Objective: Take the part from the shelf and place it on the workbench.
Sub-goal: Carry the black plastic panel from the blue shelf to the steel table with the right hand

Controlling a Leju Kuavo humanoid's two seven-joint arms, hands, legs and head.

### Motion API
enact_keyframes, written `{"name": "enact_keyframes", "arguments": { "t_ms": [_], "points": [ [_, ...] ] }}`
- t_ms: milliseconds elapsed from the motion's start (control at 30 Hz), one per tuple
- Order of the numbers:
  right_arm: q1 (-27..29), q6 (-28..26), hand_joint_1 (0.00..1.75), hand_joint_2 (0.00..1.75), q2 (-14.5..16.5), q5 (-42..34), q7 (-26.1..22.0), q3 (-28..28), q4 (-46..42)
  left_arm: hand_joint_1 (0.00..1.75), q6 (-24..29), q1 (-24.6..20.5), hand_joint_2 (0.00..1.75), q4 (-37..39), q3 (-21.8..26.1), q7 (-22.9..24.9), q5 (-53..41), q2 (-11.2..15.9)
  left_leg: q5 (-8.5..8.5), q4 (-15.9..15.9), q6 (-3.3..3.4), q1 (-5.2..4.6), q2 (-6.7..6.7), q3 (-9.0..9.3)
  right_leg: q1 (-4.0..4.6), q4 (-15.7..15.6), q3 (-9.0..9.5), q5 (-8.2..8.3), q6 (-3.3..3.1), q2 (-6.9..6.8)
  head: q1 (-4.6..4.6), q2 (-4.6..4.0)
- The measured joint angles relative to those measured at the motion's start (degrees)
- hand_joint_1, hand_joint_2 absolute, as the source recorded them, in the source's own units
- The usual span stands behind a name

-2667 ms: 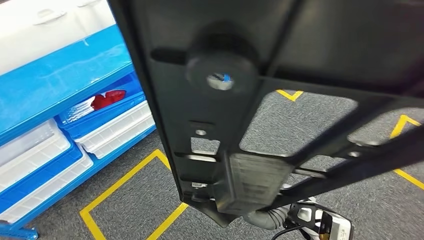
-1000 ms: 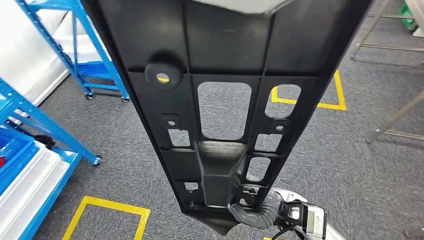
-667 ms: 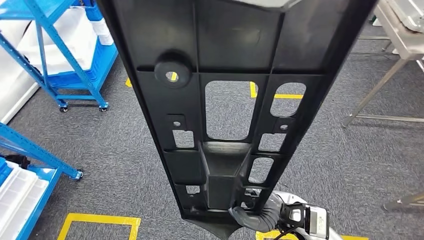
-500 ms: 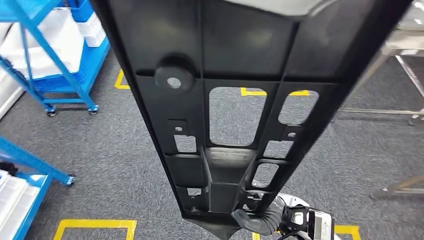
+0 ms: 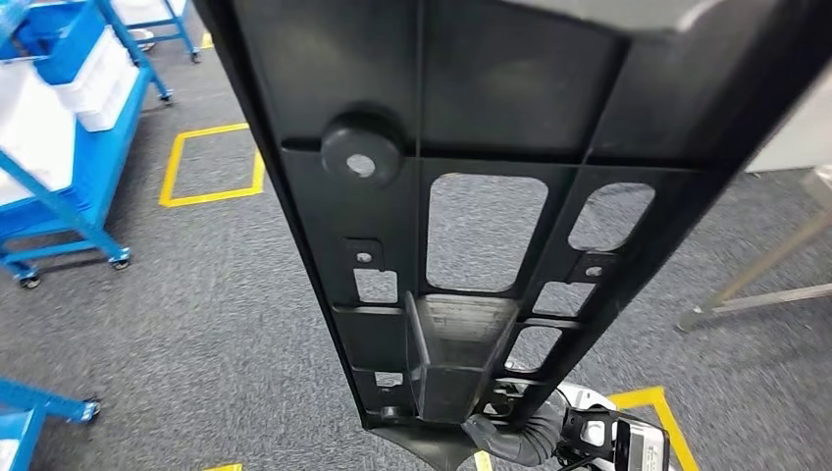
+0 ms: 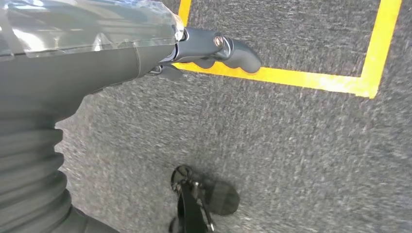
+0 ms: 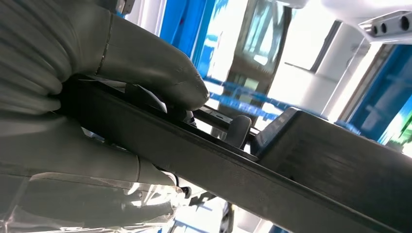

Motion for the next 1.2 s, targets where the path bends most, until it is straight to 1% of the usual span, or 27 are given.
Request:
{"name": "enact_keyframes", "arguments": {
  "t_ms": [33, 67, 100, 133, 167, 233, 267, 300, 367, 400, 433, 500, 567, 600, 633, 667, 733, 767, 800, 867, 900, 967, 1000, 1067, 1100, 1133, 1200],
  "points": [
    [0.09, -0.4, 1.75, 1.75, 0.0, 0.21, -0.01, 0.0, -0.01, 0.0, -0.07, 0.12, 1.75, 0.0, 0.03, 0.26, -0.3, -0.02, -1.43, 3.62, 0.04, -0.02, -0.47, -1.65, 0.14, 0.01, -0.14, 0.1, -0.12, 0.77, 0.0, 0.0],
    [0.23, -0.88, 1.75, 1.75, 0.0, 0.47, 0.0, -0.01, -0.03, 0.0, -0.15, 0.22, 1.75, 0.0, 0.03, 0.46, -0.68, -0.04, -1.84, 5.85, 0.21, -0.06, -0.66, -2.72, 0.3, 0.01, -0.23, 0.17, -0.19, 1.55, 0.0, 0.0],
    [0.38, -1.37, 1.75, 1.75, 0.0, 0.75, 0.01, -0.02, -0.08, 0.0, -0.26, 0.26, 1.75, 0.0, 0.02, 0.57, -1.09, -0.09, -1.01, 5.81, 0.53, -0.13, -0.8, -2.8, 0.48, 0.02, -0.24, 0.24, -0.22, 2.36, 0.0, 0.0],
    [0.5, -1.8, 1.75, 1.75, 0.0, 0.99, 0.0, -0.03, -0.18, 0.0, -0.33, 0.26, 1.75, 0.0, 0.0, 0.63, -1.5, -0.13, 0.71, 3.73, 0.98, -0.25, -1.07, -1.94, 0.64, 0.02, -0.21, 0.3, -0.21, 3.17, 0.0, 0.0],
    [0.58, -2.14, 1.75, 1.75, 0.0, 1.17, 0.01, -0.04, -0.36, 0.0, -0.37, 0.25, 1.75, 0.0, -0.03, 0.63, -1.81, -0.15, 3.01, -0.12, 1.61, -0.41, -2.01, -0.27, 0.78, 0.01, -0.15, 0.38, -0.2, 3.93, 0.0, 0.0],
    [0.61, -2.47, 1.75, 1.75, -0.01, 1.32, -0.01, -0.04, -0.73, 0.0, -0.38, 0.31, 1.75, 0.0, -0.08, 0.64, -2.17, -0.04, 5.95, -7.17, 2.91, -0.55, -5.38, 2.66, 0.78, -0.03, -0.2, 0.65, 0.06, 5.33, 0.01, 0.0],
    [0.63, -2.52, 1.75, 1.75, -0.01, 1.35, -0.01, -0.04, -0.85, 0.0, -0.38, 0.37, 1.75, 0.0, -0.09, 0.65, -2.24, 0.02, 6.55, -9.16, 3.35, -0.66, -6.67, 3.44, 0.58, -0.1, -0.36, 0.86, 0.32, 6.03, 0.01, 0.0],
    [0.69, -2.52, 1.75, 1.75, -0.02, 1.38, -0.01, -0.05, -0.9, 0.0, -0.38, 0.4, 1.75, 0.0, -0.1, 0.66, -2.27, 0.07, 6.5, -9.8, 3.54, -0.75, -7.14, 3.64, 0.32, -0.23, -0.56, 1.11, 0.71, 6.76, 0.02, 0.0],
    [0.88, -2.53, 1.75, 1.75, -0.03, 1.43, 0.0, -0.11, -0.98, 0.0, -0.63, 0.21, 1.75, 0.0, -0.11, 0.67, -2.27, 0.07, 7.12, -10.81, 3.64, -0.87, -5.91, 4.05, 0.07, -0.8, -0.8, 1.71, 1.56, 7.83, 0.02, 0.0],
    [0.91, -2.53, 1.75, 1.75, -0.04, 1.44, 0.01, -0.2, -1.02, 0.0, -0.92, 0.04, 1.75, 0.0, -0.12, 0.69, -2.26, 0.02, 7.6, -11.55, 3.75, -0.76, -5.19, 4.33, 0.19, -0.83, -0.95, 1.63, 1.83, 7.18, 0.02, 0.0],
    [0.8, -2.55, 1.75, 1.75, -0.04, 1.53, 0.01, -0.27, -1.03, 0.0, -1.28, -0.12, 1.75, 0.0, -0.12, 0.7, -2.24, -0.07, 8.1, -12.32, 3.91, -0.6, -4.38, 4.57, 0.4, 0.14, -1.46, 0.78, 1.95, 5.74, 0.02, 0.0],
    [0.47, -2.69, 1.75, 1.75, 0.09, 1.87, 0.01, -0.36, -0.85, 0.0, -1.78, -0.26, 1.75, 0.0, -0.12, 0.98, -2.2, -0.4, 8.62, -13.03, 4.15, -0.54, -2.66, 4.67, 0.63, 5.61, -3.88, -2.79, 1.97, 2.25, 0.03, 0.0],
    [0.37, -3.02, 1.75, 1.75, 0.33, 2.28, 0.01, -0.32, -0.48, 0.0, -1.79, -0.25, 1.75, 0.0, -0.11, 1.5, -2.19, -0.75, 8.62, -12.83, 4.2, -0.63, -0.78, 4.39, 0.43, 12.57, -6.7, -5.85, 2.22, 0.91, 0.03, 0.0],
    [0.43, -3.22, 1.75, 1.75, 0.43, 2.45, 0.01, -0.3, -0.29, 0.0, -1.68, -0.28, 1.75, 0.0, -0.11, 1.69, -2.19, -0.92, 8.55, -12.64, 4.16, -0.64, 0.14, 4.24, 0.28, 13.89, -7.01, -5.98, 2.39, 0.62, 0.03, 0.0],
    [0.47, -3.4, 1.75, 1.75, 0.44, 2.63, 0.01, -0.27, -0.1, 0.0, -1.52, -0.34, 1.75, 0.0, -0.11, 1.79, -2.17, -1.13, 8.43, -12.41, 4.07, -0.63, 0.97, 4.12, 0.16, 12.8, -6.11, -5.07, 2.55, 0.28, 0.02, 0.0],
    [0.49, -3.53, 1.75, 1.75, 0.44, 2.79, 0.0, -0.25, 0.07, 0.0, -1.35, -0.42, 1.75, 0.0, -0.11, 1.81, -2.14, -1.34, 8.24, -12.13, 3.92, -0.61, 1.71, 4.07, 0.07, 9.51, -4.03, -3.44, 2.65, -0.45, 0.02, 0.0],
    [0.44, -3.6, 1.75, 1.75, 0.44, 3.0, 0.0, -0.2, 0.41, 0.0, -0.95, -0.57, 1.75, 0.01, -0.07, 1.81, -2.04, -1.74, 7.65, -11.33, 3.35, -0.78, 3.0, 4.01, 0.26, 1.94, 0.34, -1.3, 2.48, -3.25, 0.02, 0.0],
    [0.42, -3.59, 1.75, 1.75, 0.45, 3.05, 0.0, -0.15, 0.56, 0.0, -0.75, -0.62, 1.75, 0.01, -0.03, 1.82, -1.99, -1.89, 7.38, -10.97, 3.02, -0.92, 3.57, 3.98, 0.43, -0.27, 1.55, -0.89, 2.24, -4.14, 0.02, 0.0],
    [0.41, -3.57, 1.75, 1.75, 0.45, 3.07, 0.0, -0.09, 0.7, 0.0, -0.56, -0.68, 1.75, 0.01, 0.0, 1.85, -1.96, -2.0, 7.2, -10.74, 2.7, -1.05, 4.09, 3.99, 0.62, -1.06, 1.87, -0.97, 1.93, -4.49, 0.02, 0.0],
    [0.46, -3.56, 1.75, 1.75, 0.43, 3.09, 0.01, 0.0, 0.93, 0.0, -0.28, -0.82, 1.75, 0.0, 0.04, 1.88, -1.94, -2.16, 7.06, -10.66, 2.17, -1.05, 5.2, 4.13, 0.74, -1.0, 1.58, -0.67, 1.31, -3.11, 0.02, 0.0],
    [0.48, -3.56, 1.75, 1.75, 0.36, 3.09, 0.01, 0.02, 1.01, 0.0, -0.22, -0.92, 1.75, 0.0, 0.04, 1.88, -1.94, -2.24, 6.68, -10.44, 1.83, -0.9, 4.98, 4.13, 0.69, -1.1, 1.46, -0.49, 0.99, -2.54, 0.02, 0.0],
    [0.42, -3.56, 1.75, 1.75, 0.16, 3.1, 0.01, 0.04, 1.1, 0.0, -0.17, -0.99, 1.75, 0.01, 0.06, 1.87, -1.93, -2.42, 4.16, -7.34, 1.19, -0.62, 2.7, 2.94, 0.48, -1.34, 1.21, -0.09, 0.39, -1.39, 0.02, 0.0],
    [0.39, -3.56, 1.75, 1.75, 0.09, 3.1, 0.01, 0.05, 1.17, 0.0, -0.17, -0.95, 1.75, 0.02, 0.09, 1.87, -1.93, -2.49, 2.11, -3.97, 0.93, -0.51, 1.08, 1.5, 0.43, -1.38, 1.06, 0.05, 0.18, -0.8, 0.02, 0.0],
    [0.38, -3.56, 1.75, 1.75, 0.04, 3.1, 0.01, 0.08, 1.42, 0.0, -0.18, -0.71, 1.75, 0.02, 0.14, 1.86, -1.92, -2.55, -1.17, 3.5, 0.75, -0.49, -0.43, -1.78, 0.57, -1.36, 0.82, 0.25, -0.05, 0.56, 0.02, 0.0],
    [0.41, -3.56, 1.75, 1.75, 0.04, 3.09, 0.01, 0.09, 1.6, 0.0, -0.2, -0.59, 1.75, 0.02, 0.16, 1.78, -1.92, -2.6, -1.46, 5.51, 0.82, -0.5, -0.64, -2.71, 0.69, -1.35, 0.77, 0.33, -0.09, 1.32, 0.02, 0.0],
    [0.43, -3.55, 1.75, 1.75, 0.04, 3.08, 0.0, 0.12, 1.78, 0.0, -0.26, -0.51, 1.75, 0.02, 0.17, 1.61, -1.87, -2.7, -0.53, 5.19, 1.02, -0.52, -0.78, -2.61, 0.81, -1.34, 0.77, 0.4, -0.09, 2.09, 0.02, 0.0],
    [0.39, -3.54, 1.75, 1.75, 0.04, 3.04, 0.01, 0.16, 2.06, 0.0, -0.51, -0.53, 1.75, 0.02, 0.22, 1.04, -1.72, -2.99, 3.71, -1.4, 1.86, -0.63, -2.24, 0.27, 0.94, -1.34, 0.84, 0.56, -0.01, 3.62, 0.02, 0.0]
  ]
}}
